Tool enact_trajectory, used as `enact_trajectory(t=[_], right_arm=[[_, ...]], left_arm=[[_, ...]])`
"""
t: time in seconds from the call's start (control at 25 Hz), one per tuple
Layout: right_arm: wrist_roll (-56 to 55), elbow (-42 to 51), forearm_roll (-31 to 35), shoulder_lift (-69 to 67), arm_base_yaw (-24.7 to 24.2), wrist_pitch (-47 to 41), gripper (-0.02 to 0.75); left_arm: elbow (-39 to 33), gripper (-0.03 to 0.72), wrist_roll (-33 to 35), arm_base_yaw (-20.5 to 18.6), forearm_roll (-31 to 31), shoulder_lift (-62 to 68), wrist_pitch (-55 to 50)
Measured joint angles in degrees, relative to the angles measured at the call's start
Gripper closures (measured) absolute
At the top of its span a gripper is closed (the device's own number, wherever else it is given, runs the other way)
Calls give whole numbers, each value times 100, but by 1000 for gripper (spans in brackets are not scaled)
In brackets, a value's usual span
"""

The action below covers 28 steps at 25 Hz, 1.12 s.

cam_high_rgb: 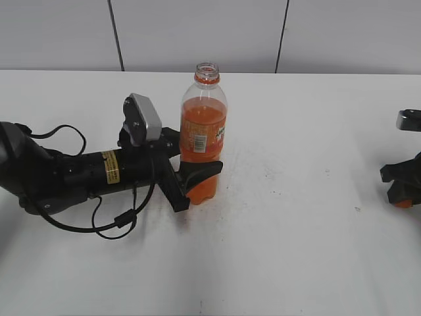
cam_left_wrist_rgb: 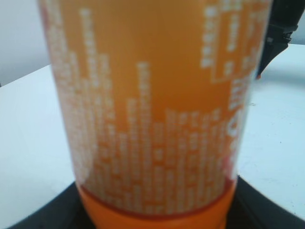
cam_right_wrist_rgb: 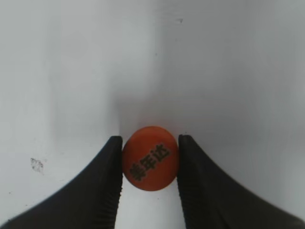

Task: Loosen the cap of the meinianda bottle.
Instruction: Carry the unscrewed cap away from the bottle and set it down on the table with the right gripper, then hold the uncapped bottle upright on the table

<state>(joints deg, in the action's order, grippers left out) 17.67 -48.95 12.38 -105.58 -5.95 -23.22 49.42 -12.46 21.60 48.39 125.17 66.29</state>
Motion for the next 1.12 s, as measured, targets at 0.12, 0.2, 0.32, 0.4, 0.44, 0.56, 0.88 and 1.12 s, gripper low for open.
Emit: enact_trajectory(t=[0.12, 0.2, 0.32, 0.4, 0.44, 0.56, 0.88, 1.12], right_arm=[[0, 0, 0, 0, 0, 5, 469], [0, 0, 0, 0, 0, 5, 462], [-5, 0, 6, 0, 0, 0, 367], [-41, 0, 11, 0, 0, -5, 266], [-44, 0, 11, 0, 0, -10, 233], [-59, 0, 11, 0, 0, -67, 183], [-81, -68, 98, 364, 0, -307, 170], [-98, -345, 177, 1005, 0, -567, 170]], left_arm=[[0, 291, 0, 0, -7, 0, 0], [0, 292, 0, 0, -7, 0, 0], [0, 292, 0, 0, -13, 0, 0], [0, 292, 0, 0, -13, 0, 0], [0, 292, 0, 0, -13, 0, 0], [0, 292, 0, 0, -13, 0, 0], [0, 292, 0, 0, -13, 0, 0], [0, 188, 0, 0, -48, -30, 180]])
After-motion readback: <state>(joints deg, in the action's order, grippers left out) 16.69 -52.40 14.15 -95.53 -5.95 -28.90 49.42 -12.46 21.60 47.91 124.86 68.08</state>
